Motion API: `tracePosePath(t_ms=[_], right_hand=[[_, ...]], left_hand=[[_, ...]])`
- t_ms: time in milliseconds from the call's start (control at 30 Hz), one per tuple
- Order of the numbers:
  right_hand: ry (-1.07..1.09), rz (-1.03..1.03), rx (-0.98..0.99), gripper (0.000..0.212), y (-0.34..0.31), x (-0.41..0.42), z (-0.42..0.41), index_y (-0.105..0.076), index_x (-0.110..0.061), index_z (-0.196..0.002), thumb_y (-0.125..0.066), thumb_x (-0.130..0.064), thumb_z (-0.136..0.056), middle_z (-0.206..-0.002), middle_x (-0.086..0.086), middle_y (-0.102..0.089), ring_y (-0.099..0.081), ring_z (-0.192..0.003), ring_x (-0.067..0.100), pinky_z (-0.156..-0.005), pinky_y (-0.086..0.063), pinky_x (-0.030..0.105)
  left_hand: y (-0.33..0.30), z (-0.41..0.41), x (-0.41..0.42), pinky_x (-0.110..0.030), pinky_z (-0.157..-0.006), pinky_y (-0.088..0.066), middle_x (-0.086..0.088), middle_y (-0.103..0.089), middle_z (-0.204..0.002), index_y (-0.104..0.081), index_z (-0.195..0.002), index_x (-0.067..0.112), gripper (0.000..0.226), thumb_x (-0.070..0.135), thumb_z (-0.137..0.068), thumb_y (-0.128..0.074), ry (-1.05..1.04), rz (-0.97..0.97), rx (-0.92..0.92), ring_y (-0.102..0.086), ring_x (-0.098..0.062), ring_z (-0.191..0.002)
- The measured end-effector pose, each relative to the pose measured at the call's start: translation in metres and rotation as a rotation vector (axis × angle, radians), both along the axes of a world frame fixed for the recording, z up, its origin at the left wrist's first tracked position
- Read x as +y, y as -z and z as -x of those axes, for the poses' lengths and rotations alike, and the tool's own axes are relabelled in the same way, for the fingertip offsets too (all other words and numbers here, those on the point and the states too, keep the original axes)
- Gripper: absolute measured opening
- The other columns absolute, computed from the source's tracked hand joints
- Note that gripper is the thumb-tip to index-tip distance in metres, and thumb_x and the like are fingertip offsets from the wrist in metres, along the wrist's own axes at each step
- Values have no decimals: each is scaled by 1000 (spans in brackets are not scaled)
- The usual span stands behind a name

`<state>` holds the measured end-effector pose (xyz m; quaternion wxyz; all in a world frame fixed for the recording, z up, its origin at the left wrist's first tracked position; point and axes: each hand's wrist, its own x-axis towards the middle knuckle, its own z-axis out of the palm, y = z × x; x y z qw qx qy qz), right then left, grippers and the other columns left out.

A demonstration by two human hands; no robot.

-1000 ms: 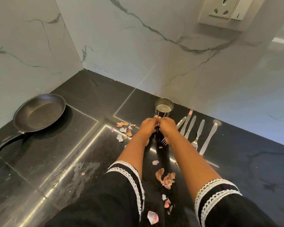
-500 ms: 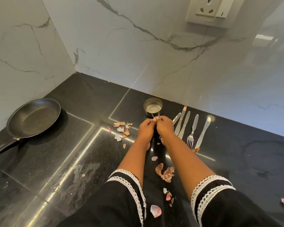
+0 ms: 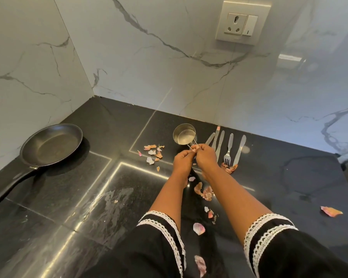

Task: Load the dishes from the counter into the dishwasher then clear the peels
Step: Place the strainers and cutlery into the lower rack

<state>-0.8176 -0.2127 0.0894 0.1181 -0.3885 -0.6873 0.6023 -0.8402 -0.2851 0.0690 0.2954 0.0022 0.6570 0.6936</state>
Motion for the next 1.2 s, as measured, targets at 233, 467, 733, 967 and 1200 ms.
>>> tracePosePath(t_ms=[233,467,733,967,1200], right_hand=[[60,-20,8,28,-12,-30,-43,-67,-13,-100,-39,-8,-100,-99,2,-64,-58,-89,11,-70,-47,21],[209,24,32,29,-15,-54,-106,-67,-14,-91,-40,-8,-99,-88,-1,-63,-62,-90,17,-80,-55,34],[382,-28,66,28,-19,-47,-191,-66,-14,-93,-39,-10,-99,-92,5,-66,-61,-87,16,-73,-53,28],[568,3,89,27,-16,-22,-275,-64,-13,-97,-38,-10,-101,-95,5,-64,-60,-89,15,-70,-51,23],[764,17,150,26,-12,14,-365,-66,-13,-101,-40,-11,-101,-97,3,-66,-63,-92,15,-78,-55,26]], left_hand=[[-5,-35,-27,-28,-72,-48,-5,-67,-88,-70,-90,15,14,20,-94,-57,51,-12,7,-59,-14,-83],[-9,-89,-47,-35,-78,-55,-6,-69,-97,-65,-104,14,14,21,-92,-61,113,-17,51,-64,-19,-89],[-14,-164,-27,-45,-87,-53,-14,-68,-103,-64,-95,19,8,23,-88,-62,265,-51,99,-65,-29,-98],[-10,-240,14,-42,-84,-57,-4,-70,-92,-65,-96,19,9,24,-90,-62,406,7,177,-66,-23,-92],[-15,-322,61,-31,-78,-58,-4,-70,-94,-65,-101,13,12,15,-89,-64,582,-44,234,-68,-18,-89]])
